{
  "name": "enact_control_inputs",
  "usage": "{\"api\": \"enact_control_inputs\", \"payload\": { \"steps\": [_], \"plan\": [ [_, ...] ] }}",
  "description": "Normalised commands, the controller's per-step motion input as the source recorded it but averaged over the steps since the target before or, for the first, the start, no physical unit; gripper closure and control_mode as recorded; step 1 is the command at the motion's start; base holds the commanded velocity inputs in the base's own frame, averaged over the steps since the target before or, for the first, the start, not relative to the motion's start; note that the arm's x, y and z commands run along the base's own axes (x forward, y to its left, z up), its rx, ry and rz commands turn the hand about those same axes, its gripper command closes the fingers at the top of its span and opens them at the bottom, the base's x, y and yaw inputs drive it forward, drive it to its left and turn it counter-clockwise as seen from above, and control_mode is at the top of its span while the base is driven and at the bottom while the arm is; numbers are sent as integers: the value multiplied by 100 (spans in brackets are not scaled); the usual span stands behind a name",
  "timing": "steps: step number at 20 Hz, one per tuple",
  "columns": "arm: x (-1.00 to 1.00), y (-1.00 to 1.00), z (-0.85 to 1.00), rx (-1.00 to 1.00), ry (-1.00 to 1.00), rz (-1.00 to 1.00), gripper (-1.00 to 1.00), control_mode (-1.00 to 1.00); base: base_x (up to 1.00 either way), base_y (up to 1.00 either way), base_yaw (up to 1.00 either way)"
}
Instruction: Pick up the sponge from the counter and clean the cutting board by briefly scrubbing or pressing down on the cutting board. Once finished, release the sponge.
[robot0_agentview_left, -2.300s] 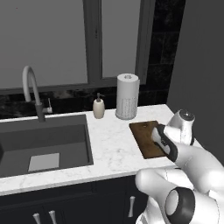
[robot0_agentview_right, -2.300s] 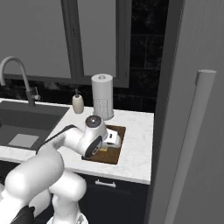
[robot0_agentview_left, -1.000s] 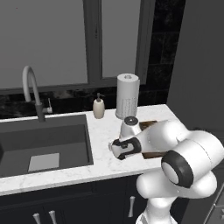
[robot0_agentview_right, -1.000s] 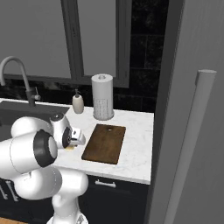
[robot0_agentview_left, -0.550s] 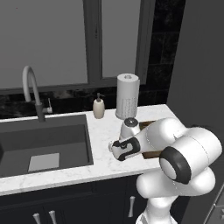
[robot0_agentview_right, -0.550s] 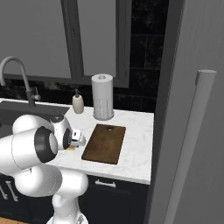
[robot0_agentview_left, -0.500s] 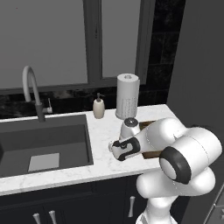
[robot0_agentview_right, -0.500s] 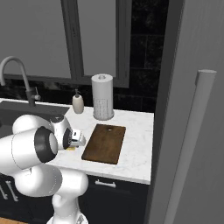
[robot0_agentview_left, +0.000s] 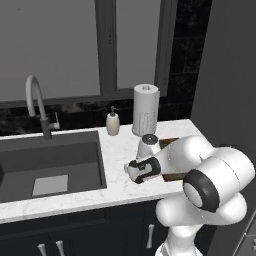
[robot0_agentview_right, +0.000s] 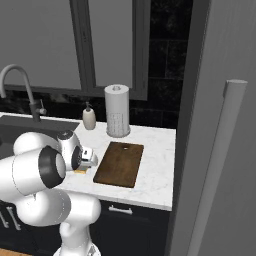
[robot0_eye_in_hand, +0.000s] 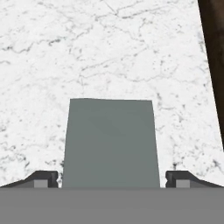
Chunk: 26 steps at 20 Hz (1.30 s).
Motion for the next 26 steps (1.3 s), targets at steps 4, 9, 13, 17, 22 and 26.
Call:
{"api": "enact_control_inputs", "payload": {
  "steps": [4,9,13,17,22,26],
  "plan": [
    [0,0,0,0,0,0,-100,-100,0,0,0],
    [0,0,0,0,0,0,-100,-100,0,0,0],
    [0,0,0,0,0,0,-100,-100,0,0,0],
    [0,0,0,0,0,0,-100,-100,0,0,0],
    [0,0,0,0,0,0,-100,-100,0,0,0],
    [0,0,0,0,0,0,-100,-100,0,0,0]
  ]
}}
